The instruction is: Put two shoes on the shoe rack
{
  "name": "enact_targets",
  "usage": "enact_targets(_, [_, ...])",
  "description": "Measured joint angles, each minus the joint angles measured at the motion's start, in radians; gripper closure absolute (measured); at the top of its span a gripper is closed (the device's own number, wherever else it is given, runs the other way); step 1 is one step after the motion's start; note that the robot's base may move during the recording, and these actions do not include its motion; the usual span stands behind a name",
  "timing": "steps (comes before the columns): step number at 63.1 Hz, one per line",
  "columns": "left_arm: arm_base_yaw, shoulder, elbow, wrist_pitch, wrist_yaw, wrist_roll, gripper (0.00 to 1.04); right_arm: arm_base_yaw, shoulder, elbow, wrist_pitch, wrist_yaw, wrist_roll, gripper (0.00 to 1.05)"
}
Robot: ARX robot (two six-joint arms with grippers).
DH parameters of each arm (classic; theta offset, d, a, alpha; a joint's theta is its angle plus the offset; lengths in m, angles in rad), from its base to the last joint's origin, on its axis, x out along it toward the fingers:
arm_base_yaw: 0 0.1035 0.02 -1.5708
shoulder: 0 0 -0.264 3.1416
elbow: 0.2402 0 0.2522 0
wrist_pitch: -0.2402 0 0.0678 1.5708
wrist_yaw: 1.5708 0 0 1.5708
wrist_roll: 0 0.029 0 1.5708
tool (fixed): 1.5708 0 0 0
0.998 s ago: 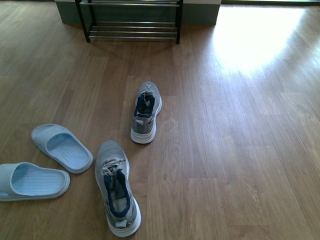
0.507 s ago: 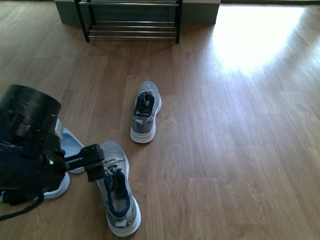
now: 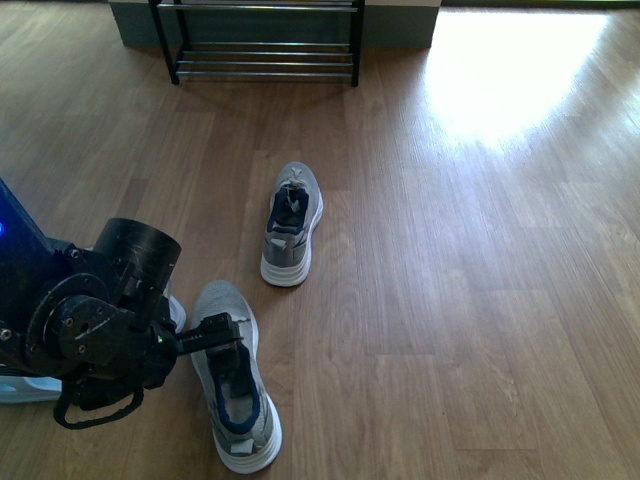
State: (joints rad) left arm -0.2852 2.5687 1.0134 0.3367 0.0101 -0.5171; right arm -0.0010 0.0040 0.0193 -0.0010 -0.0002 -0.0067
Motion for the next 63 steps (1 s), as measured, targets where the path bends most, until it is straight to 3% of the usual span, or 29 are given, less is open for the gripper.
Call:
enact_targets(19, [-0.017,0.095,0.106,0.005,0.071,0.003,0.09,0.000,0.000,0.000,0.000,0.000,0.000,0.09])
enact_targets(34, [-0.029,0.156,0.172,-0.053,0.021,0.006,0.10,0.000,0.000,0.000,0.000,0.000,0.000,0.09])
enact_targets(56, [-0.029,0.188,0.200,-0.067,0.004,-0.004,0.63,0.000,0.000,0.000,0.000,0.000,0.000,0.09])
enact_targets(63, [-0.029,0.188,0.200,-0.062,-0.001,-0.005,0.84,0.000,0.000,0.000,0.000,0.000,0.000,0.09])
